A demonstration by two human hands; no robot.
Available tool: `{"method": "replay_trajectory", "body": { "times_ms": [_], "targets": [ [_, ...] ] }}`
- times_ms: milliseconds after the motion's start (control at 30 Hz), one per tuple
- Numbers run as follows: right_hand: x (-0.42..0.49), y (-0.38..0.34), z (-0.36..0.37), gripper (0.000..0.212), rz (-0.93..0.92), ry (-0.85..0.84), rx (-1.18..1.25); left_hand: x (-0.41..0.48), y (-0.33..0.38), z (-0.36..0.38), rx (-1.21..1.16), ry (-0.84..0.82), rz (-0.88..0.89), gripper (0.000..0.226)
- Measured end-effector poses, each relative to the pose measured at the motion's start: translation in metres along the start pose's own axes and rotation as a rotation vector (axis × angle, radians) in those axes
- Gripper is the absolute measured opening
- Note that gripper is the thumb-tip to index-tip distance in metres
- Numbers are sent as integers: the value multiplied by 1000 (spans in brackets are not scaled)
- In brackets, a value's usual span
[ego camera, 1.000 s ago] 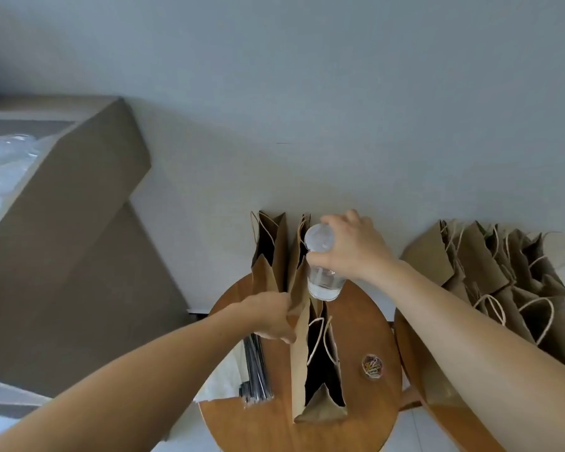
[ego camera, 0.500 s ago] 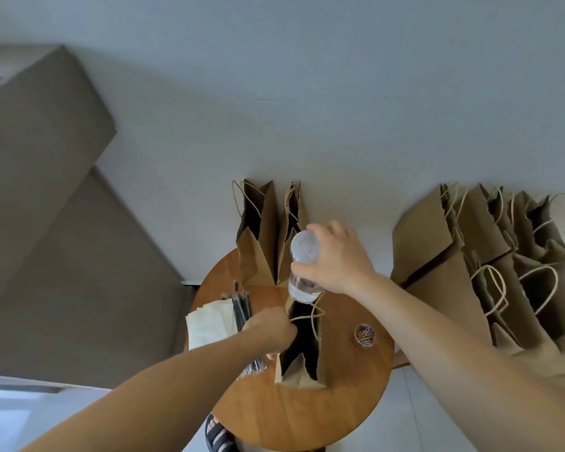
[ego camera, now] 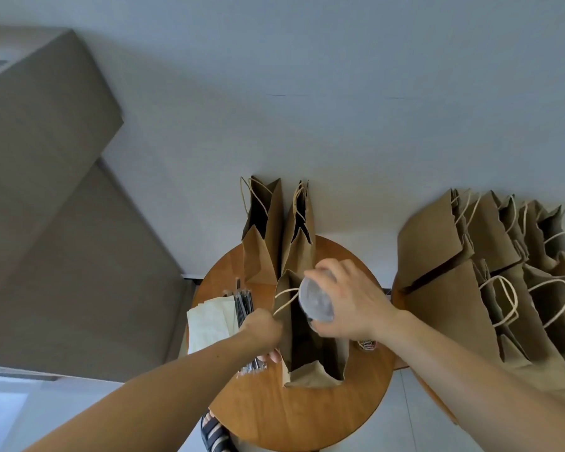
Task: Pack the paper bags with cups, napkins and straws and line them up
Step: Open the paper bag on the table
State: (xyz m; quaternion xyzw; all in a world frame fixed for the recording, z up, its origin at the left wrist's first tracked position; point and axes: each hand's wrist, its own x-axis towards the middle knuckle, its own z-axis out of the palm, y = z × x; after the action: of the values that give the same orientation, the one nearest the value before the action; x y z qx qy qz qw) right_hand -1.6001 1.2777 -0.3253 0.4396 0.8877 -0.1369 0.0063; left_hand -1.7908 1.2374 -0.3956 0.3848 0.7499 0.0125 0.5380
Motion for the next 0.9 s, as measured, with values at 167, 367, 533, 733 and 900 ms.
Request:
{"method": "replay_trajectory", "body": {
  "times_ms": [167,367,533,733,900],
  "targets": [
    [2,-10,35,90,-70,-173,-91,4,-2,6,15,35,78,27],
    [16,-11,87,101,105,-319,-61,9,-14,10,31,124,139,20],
    [36,-6,133,106,308,-416,-25,7,-18,9,101,178,187,13],
    [48,-2,179,81,428,-427,80,5,-17,12,243,217,211,15],
    [48,-6,198,71,420,-398,88,5,-16,15,364,257,235,17]
  ]
}}
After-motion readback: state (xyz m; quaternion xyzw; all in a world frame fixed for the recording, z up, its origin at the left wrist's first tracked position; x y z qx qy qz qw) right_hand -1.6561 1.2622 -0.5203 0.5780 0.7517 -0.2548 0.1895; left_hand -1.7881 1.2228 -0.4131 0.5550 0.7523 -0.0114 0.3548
